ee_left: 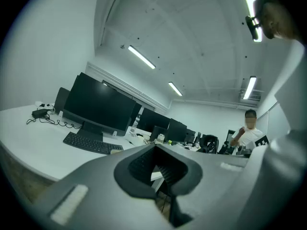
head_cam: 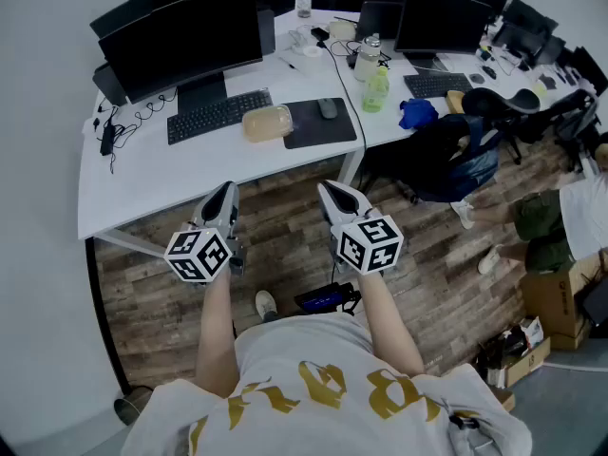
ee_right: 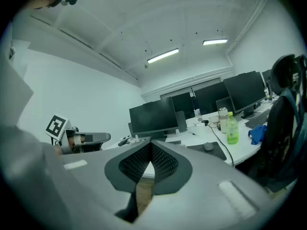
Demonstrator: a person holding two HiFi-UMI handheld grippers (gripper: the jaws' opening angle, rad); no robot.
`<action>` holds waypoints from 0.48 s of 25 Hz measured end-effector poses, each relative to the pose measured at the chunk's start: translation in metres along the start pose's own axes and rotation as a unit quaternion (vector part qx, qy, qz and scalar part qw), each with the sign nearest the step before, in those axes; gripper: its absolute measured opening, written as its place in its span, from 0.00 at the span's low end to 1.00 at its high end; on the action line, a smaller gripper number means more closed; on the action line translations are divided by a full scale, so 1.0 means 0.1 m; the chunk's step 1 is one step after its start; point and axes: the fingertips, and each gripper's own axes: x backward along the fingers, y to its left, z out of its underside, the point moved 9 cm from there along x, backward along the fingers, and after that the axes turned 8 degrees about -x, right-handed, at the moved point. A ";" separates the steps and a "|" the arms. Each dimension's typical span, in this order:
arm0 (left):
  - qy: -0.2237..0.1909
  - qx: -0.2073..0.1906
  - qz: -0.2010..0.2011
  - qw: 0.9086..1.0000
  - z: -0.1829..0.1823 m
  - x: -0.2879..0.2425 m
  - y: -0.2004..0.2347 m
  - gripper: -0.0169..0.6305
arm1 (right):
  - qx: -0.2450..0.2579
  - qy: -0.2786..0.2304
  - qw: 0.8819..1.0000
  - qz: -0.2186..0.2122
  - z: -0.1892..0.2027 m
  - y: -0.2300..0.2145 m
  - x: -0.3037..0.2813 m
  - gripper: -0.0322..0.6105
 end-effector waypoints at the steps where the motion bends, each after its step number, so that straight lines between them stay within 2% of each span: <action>1: -0.002 0.002 -0.002 1.000 0.00 0.00 -0.03 0.03 | -0.001 0.000 1.000 -0.002 0.00 -0.02 0.03 0.09; 6: -0.008 0.004 -0.006 1.000 0.03 -0.02 -0.16 0.03 | -0.002 0.001 1.000 -0.005 0.00 -0.13 0.12 0.09; 12: -0.016 -0.016 -0.006 1.000 0.04 -0.08 -0.37 0.05 | -0.015 0.010 1.000 -0.007 0.01 -0.30 0.20 0.10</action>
